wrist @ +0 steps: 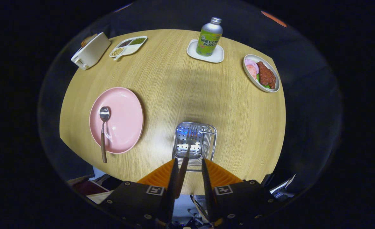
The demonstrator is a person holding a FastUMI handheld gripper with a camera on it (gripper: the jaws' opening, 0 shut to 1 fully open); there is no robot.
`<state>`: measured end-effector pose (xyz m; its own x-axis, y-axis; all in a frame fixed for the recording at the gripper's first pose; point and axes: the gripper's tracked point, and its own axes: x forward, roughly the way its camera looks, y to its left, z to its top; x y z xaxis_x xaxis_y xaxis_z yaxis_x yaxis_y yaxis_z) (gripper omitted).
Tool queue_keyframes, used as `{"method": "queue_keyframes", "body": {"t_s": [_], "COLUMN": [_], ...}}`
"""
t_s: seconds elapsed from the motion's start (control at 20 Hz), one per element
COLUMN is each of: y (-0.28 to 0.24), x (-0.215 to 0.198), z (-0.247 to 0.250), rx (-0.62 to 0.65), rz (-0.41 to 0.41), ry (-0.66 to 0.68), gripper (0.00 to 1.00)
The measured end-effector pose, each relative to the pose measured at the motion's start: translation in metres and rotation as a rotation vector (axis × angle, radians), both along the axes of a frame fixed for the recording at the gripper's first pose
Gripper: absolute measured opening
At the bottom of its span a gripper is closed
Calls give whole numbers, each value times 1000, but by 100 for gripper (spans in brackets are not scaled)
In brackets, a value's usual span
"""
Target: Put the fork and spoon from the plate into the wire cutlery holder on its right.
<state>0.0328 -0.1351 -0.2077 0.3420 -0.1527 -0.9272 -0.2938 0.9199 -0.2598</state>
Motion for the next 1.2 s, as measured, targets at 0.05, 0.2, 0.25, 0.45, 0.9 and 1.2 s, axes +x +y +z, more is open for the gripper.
{"method": "queue_keyframes", "body": {"t_s": [0.05,0.2,0.25,0.45,0.9,1.2], "y": [4,21,31,81,188,224], "x": [0,-3,-3,-7,-23,-31], "z": [5,18,24,33,-19,-71], "rx": [13,43,72,188,263,233], "rz": [-3,-10,-15,-7,195,296], "ry": [-29,-125,-174,-362,-562,-569], "gripper": [56,92,100,100,100,100]}}
